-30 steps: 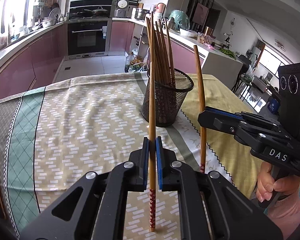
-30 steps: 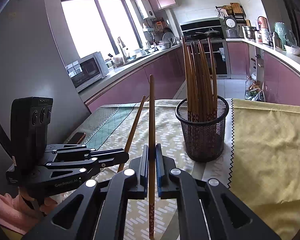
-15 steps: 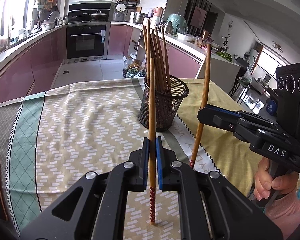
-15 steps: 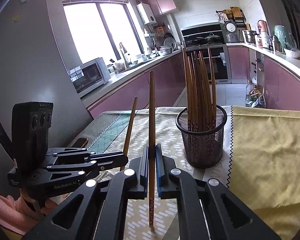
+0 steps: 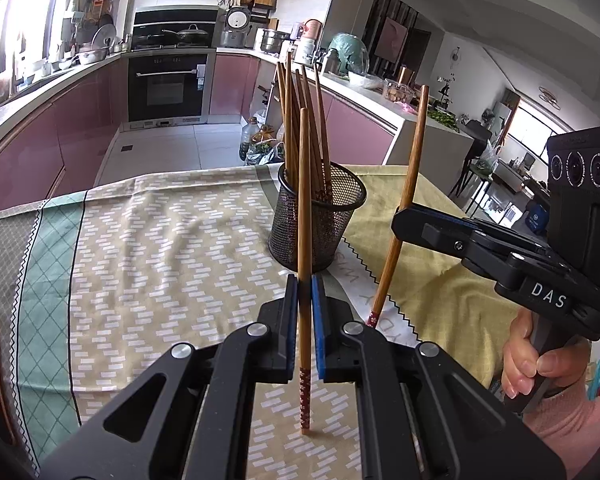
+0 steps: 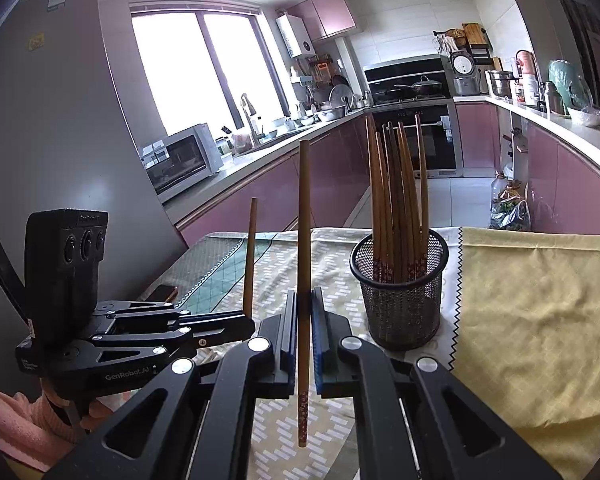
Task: Organize utensils
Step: 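Raise both held chopsticks upright and carry them over the mesh holder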
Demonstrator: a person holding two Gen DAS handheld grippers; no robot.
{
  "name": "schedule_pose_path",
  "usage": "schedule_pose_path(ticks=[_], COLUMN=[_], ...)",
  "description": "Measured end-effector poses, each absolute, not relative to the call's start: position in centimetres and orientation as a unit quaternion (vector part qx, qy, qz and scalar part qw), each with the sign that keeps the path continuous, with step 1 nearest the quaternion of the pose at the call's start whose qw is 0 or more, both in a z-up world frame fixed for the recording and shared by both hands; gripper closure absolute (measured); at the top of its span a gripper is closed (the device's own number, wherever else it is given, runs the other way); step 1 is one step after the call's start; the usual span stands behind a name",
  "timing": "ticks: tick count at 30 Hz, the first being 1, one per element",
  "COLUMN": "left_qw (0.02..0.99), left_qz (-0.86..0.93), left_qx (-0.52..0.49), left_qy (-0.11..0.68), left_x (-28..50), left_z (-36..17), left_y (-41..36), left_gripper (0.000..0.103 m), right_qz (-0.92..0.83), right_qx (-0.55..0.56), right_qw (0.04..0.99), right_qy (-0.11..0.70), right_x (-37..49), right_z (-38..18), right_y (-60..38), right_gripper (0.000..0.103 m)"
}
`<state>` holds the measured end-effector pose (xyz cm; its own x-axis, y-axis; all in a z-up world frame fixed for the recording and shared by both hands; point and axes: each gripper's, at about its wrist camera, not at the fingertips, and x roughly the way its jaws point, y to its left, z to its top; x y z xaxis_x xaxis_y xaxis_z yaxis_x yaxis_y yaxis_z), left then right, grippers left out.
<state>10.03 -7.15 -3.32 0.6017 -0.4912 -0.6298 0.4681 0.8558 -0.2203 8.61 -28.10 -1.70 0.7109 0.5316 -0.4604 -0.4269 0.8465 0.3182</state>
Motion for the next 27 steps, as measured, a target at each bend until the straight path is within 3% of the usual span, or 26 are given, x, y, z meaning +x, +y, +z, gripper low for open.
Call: schedule_pose_path(ticks=[27], left_qw=[0.899], left_qz=[-0.274], left_qx=[-0.017], left_qy=[0.34], left_x=[10.3], left_z=[-1.6], left_y=[-7.8], left_gripper=[0.095], right_qz=[0.258], right_qx=[0.093], right_qw=[0.927], right_qy=[0.257], right_x=[8.8], right_z=[-0.2], right_y=[-29.0], right_gripper=[0.097])
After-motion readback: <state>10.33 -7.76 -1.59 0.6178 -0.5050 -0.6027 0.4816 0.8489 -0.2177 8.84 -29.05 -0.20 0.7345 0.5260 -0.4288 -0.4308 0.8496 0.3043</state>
